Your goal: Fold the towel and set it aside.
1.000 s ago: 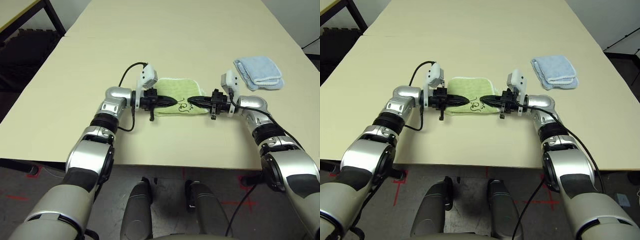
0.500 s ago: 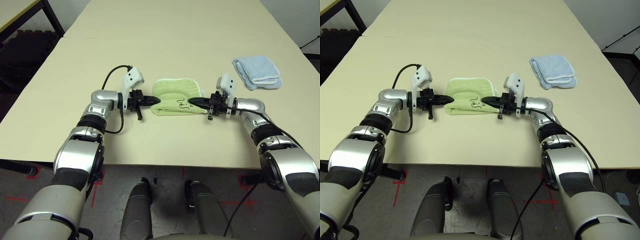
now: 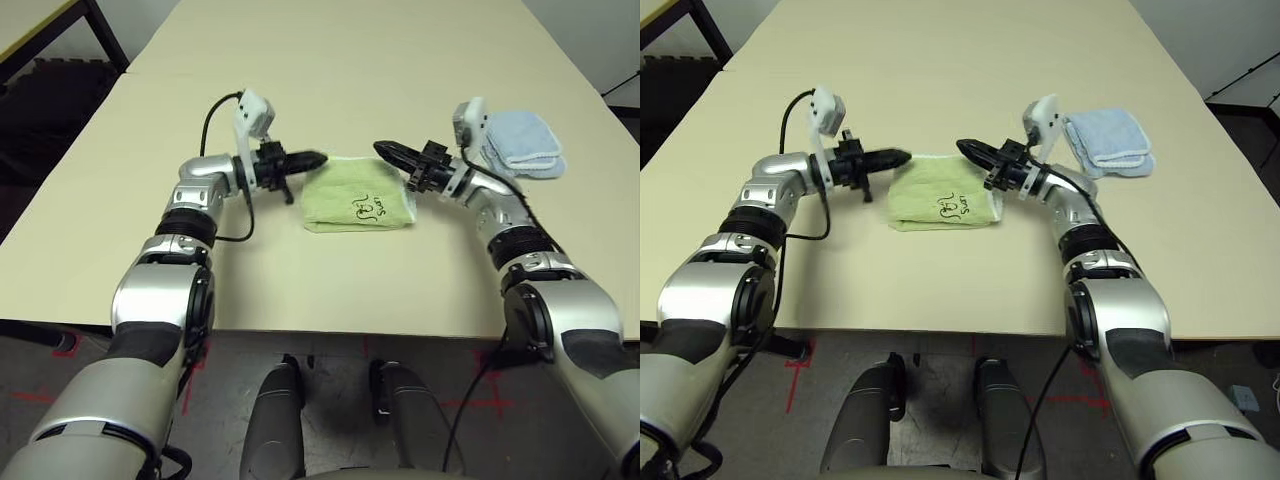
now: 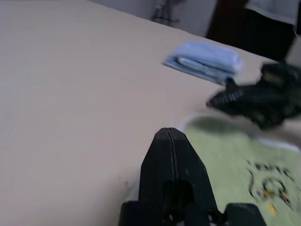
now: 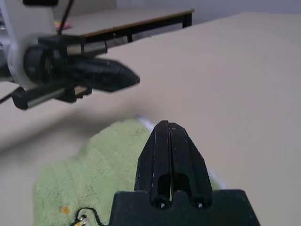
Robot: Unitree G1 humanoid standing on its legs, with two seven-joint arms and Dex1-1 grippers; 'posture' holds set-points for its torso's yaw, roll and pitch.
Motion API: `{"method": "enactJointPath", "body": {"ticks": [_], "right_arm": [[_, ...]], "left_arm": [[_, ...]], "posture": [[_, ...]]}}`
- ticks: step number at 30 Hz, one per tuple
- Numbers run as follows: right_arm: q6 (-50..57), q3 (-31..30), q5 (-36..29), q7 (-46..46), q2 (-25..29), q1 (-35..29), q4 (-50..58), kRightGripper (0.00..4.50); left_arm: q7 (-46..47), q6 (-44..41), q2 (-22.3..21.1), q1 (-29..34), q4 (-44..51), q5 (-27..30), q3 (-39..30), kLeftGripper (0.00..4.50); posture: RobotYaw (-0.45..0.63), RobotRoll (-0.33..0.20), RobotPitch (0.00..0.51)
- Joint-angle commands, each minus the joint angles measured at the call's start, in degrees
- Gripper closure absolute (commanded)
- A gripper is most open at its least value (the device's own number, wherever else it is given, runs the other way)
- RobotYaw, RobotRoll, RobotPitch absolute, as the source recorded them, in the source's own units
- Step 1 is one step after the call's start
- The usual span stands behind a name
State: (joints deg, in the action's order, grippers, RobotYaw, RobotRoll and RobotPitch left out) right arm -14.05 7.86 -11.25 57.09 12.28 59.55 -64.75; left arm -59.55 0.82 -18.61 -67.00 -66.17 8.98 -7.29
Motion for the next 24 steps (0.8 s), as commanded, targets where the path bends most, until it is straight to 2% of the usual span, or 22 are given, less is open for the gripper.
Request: {"method": "enactJointPath", "body": {"ticks": [1,8,15,24], "right_arm": [[0.35,-1.51,2.53,-3.83,-0.72,-0.53,-1.28,4.50],[0.56,-2.97,6.02,-11.99,-1.60,-1.22,-3.35,4.50],[0.12,-3.38,7.32,-13.85,-1.93,-1.30,-3.64,4.50],[2.18,-7.52,12.44,-16.60,-1.68,-2.27,-4.51,4.50]], "left_arm": [[3.10,-1.66,1.17,1.02,-1.45,-0.55,0.12,4.46],[2.60,-1.09,2.79,4.15,-0.68,-1.83,1.78,4.46],[0.85,1.16,3.85,6.96,0.83,-2.79,3.72,4.46],[9.64,2.40,2.81,7.55,-3.15,-6.96,5.60,4.46]], "posture": [[0.01,0.000,0.179],[0.01,0.000,0.184],[0.00,0.000,0.190],[-0.02,0.000,0.190]]}}
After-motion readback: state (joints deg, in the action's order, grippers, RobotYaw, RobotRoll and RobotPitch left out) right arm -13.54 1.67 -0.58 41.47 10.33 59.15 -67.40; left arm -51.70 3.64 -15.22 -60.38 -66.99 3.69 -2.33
